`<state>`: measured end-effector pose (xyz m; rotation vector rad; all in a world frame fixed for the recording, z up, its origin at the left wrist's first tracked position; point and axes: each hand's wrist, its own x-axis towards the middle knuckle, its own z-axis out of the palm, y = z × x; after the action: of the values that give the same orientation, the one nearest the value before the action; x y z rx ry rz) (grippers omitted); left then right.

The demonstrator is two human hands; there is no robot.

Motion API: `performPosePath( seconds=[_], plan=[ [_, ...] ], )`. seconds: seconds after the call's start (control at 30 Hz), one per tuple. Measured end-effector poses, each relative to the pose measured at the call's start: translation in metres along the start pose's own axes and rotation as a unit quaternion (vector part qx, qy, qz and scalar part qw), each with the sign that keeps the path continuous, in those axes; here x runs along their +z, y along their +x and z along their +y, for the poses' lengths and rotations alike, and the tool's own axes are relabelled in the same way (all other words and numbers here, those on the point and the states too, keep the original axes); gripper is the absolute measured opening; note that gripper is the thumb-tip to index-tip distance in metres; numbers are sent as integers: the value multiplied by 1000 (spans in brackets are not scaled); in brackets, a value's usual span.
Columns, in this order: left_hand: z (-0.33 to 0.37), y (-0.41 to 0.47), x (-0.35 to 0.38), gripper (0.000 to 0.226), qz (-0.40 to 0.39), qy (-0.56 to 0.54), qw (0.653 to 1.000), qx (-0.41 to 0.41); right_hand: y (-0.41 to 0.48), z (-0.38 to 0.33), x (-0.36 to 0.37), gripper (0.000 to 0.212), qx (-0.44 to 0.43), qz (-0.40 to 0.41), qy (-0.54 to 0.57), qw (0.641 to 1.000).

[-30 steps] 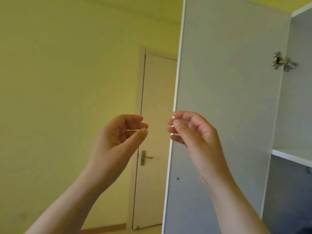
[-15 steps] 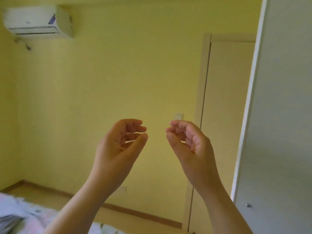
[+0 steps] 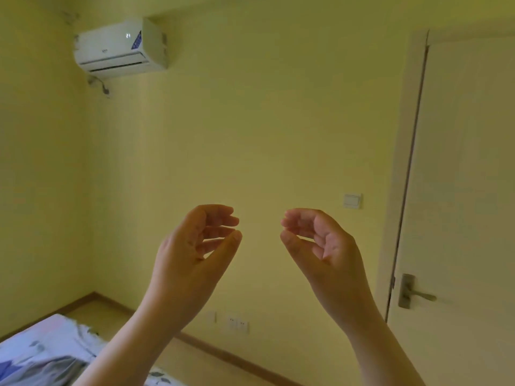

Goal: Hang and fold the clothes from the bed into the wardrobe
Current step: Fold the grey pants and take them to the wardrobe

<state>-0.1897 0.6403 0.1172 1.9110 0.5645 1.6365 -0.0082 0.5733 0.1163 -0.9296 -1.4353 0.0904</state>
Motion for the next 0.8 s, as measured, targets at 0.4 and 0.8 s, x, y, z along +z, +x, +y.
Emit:
performPosePath(
  seconds=[0.4,0.8],
  plan=[
    [-136,96,5,26,24,81,996,-19,91,151,49,19,17,-19,32,999],
    [-249,201,108,26,121,181,976,-31,230,335,33,16,-2,-100,123,987]
  ],
)
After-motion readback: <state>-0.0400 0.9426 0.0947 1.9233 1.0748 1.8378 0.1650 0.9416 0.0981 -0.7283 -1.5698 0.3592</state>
